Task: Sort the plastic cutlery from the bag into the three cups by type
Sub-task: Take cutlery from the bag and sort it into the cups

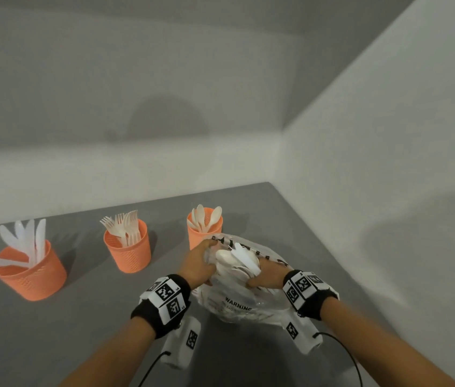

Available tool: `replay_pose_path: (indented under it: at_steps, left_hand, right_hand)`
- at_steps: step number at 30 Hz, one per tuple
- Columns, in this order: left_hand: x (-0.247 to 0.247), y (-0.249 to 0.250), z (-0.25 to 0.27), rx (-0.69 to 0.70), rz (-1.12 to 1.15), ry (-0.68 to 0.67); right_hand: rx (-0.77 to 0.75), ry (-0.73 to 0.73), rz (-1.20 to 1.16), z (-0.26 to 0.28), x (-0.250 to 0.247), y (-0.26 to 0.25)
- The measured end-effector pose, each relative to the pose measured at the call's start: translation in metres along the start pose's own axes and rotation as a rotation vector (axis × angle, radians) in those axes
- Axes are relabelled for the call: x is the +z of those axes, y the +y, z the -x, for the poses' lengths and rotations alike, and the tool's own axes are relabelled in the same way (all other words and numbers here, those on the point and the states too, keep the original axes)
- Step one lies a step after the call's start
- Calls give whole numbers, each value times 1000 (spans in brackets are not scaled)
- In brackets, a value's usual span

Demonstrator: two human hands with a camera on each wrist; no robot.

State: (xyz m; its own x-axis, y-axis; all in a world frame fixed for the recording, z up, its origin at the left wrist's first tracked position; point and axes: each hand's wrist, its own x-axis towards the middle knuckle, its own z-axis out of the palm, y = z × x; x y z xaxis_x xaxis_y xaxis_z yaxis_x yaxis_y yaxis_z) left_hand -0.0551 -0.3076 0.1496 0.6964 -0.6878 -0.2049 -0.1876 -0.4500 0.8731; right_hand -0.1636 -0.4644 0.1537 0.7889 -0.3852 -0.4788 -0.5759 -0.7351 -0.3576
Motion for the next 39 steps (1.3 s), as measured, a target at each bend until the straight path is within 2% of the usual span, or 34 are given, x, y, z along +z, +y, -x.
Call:
replay_pose_path:
  at_steps: [9,15,20,24,31,36,39]
  left_hand:
    - [8,1,-7,-16,-48,-27]
    - [8,7,-6,-27,-100,-92]
    - [10,12,-4,-14,-105,-144]
    - [14,12,-5,-8,-106,-154]
    - [12,12,-6,-8,-49,-161]
    - [9,14,-4,-10,-29,-148]
    - [8,16,-1,1,-40,-165]
  right_hand:
    - [-40,-50,-16,4,3,9]
    - [-6,40,81,13,12,4]
    - [46,86,27,22,12,6]
    - [82,67,-10,27,14,10]
    - [15,73,-144,38,2,1]
    - [24,76,-149,39,4,-4]
    - [-23,136,-269,36,3,-9]
